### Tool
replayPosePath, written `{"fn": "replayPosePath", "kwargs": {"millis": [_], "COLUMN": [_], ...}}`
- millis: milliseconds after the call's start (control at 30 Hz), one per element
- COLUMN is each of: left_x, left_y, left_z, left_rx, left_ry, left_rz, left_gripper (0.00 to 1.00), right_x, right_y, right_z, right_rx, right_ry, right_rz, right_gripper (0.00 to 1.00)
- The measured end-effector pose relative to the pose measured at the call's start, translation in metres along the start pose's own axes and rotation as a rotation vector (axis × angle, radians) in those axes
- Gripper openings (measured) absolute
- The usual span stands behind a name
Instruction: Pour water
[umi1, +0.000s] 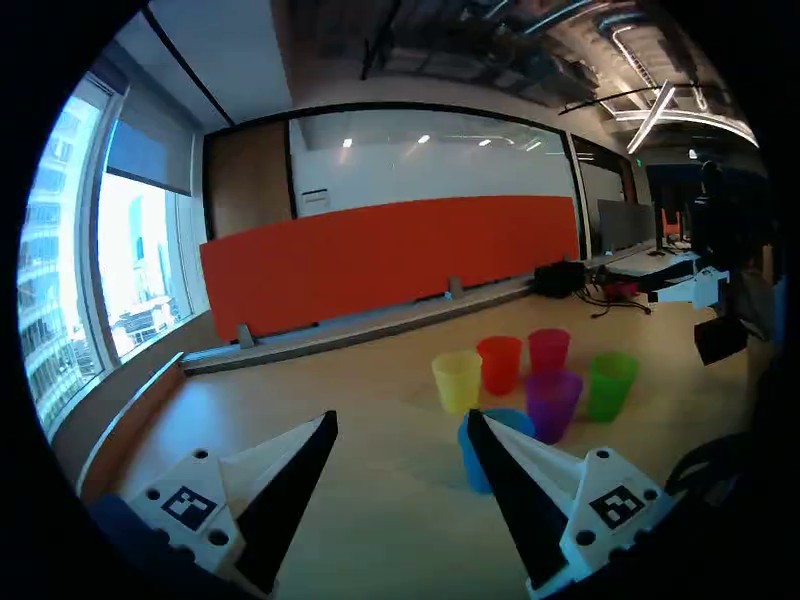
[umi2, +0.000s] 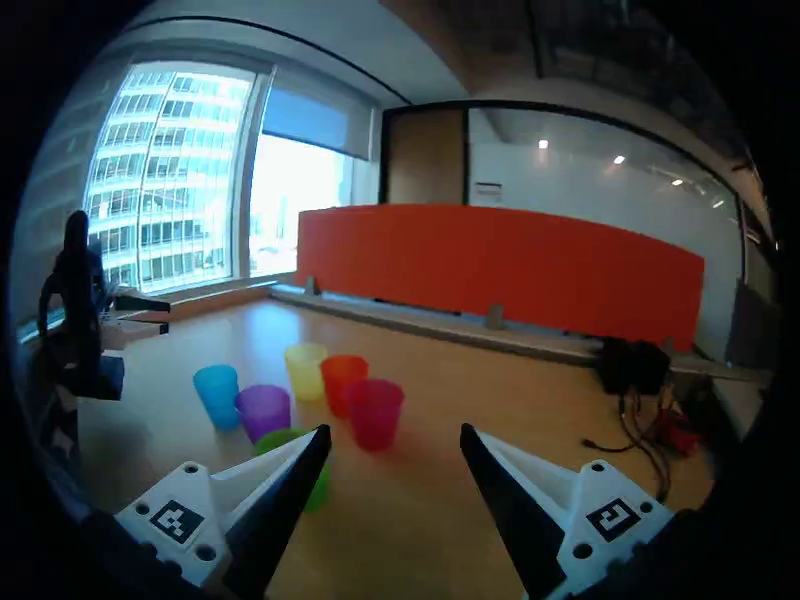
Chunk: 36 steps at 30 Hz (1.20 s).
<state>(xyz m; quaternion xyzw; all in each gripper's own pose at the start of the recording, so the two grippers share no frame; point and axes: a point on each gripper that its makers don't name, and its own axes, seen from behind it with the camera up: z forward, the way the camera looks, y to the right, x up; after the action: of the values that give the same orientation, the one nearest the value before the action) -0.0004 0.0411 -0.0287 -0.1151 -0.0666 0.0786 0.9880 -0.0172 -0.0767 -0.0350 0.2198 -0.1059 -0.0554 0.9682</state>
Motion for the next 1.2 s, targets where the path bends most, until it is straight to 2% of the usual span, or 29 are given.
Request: {"fn": "replayPosePath", "kwargs": {"millis": [267,500,800,1000,1200], "left_x": [0.017,0.028,0.032,0.032,0.029], "left_y": [-0.014,-0.026,-0.033,-0.041,-0.05], "left_z": [-0.009,-0.013,-0.014,-0.015,-0.014], "left_rx": [0.078,0.136,0.185,0.218,0.264], "left_ry": [0.073,0.119,0.151,0.154,0.154], "left_rz": [-0.049,-0.088,-0.108,-0.095,-0.079], "left_gripper": [0.96,0.96,0.96,0.96,0.96], "right_x": [0.031,0.054,0.057,0.061,0.059], "right_y": [0.022,0.049,0.071,0.08,0.08], "right_z": [-0.009,-0.025,-0.04,-0.048,-0.049], "right_rx": [-0.139,-0.278,-0.417,-0.471,-0.478], "right_ry": [0.116,0.221,0.296,0.328,0.329], "right_rz": [0.025,0.058,0.104,0.138,0.174], "right_gripper": [1.0,1.0,1.0,1.0,0.99]}}
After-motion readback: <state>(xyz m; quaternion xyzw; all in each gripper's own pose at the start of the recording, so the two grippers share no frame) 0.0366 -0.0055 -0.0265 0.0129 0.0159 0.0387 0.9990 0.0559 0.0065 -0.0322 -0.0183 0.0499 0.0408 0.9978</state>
